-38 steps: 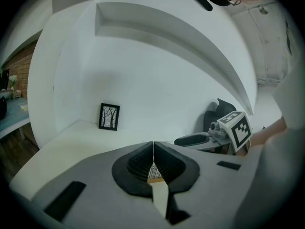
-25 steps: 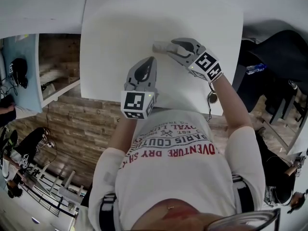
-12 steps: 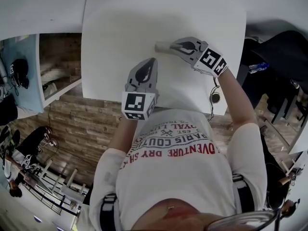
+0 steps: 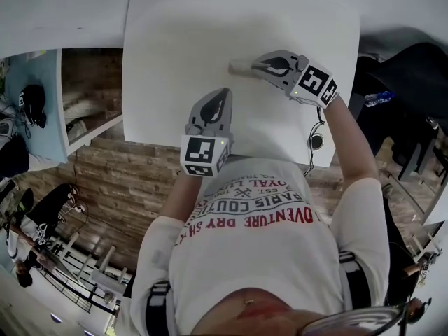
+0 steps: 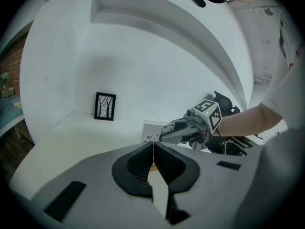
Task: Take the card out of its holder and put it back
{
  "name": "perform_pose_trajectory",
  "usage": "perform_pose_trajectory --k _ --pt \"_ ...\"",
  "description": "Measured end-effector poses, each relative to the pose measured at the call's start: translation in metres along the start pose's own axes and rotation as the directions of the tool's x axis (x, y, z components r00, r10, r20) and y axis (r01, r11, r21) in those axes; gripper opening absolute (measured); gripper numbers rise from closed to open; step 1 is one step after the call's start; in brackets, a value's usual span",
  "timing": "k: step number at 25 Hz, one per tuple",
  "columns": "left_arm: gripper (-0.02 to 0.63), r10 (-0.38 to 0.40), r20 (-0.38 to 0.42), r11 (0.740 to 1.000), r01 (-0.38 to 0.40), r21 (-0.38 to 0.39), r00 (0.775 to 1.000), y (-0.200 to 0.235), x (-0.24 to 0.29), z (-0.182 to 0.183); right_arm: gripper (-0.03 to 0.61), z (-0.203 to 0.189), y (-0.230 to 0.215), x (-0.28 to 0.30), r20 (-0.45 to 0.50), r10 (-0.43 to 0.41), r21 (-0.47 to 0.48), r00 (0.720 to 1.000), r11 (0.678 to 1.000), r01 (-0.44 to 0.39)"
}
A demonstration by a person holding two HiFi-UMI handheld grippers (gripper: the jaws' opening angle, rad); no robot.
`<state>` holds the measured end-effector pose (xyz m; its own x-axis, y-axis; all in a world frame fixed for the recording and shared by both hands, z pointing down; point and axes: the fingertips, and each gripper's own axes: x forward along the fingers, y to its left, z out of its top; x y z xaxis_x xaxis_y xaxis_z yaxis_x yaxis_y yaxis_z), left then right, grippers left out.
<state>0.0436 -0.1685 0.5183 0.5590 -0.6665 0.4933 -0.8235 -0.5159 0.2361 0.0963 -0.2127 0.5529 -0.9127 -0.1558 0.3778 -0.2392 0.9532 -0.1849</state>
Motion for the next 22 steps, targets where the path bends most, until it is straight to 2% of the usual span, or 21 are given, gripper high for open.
perform_pose_trajectory --k 9,12,15,18,22 --pt "0.025 -0.004 0.045 1.000 0.003 0.005 0.999 -0.001 -0.008 0.015 0.035 0.033 0.009 -0.021 0.040 -0.030 -0.056 0.999 0.998 0.032" --pt "0.025 -0.001 0.056 1.000 0.000 0.007 0.998 0.004 -0.014 0.021 0.035 0.045 0.015 -0.026 0.055 -0.067 -0.045 0.996 0.997 0.070" --pt "0.025 0.002 0.079 1.000 -0.003 0.008 0.997 0.009 -0.017 0.029 0.035 0.053 0.019 -0.033 0.066 -0.147 -0.050 0.987 0.987 0.150" --pt "0.025 -0.003 0.122 1.000 0.001 0.010 0.993 0.007 -0.025 0.037 0.035 0.055 0.026 -0.044 0.084 -0.262 -0.042 0.961 0.963 0.267" --pt "0.025 -0.014 0.171 1.000 0.013 0.006 0.985 0.004 -0.035 0.047 0.035 0.058 0.034 -0.062 0.115 -0.432 0.026 0.894 0.901 0.432"
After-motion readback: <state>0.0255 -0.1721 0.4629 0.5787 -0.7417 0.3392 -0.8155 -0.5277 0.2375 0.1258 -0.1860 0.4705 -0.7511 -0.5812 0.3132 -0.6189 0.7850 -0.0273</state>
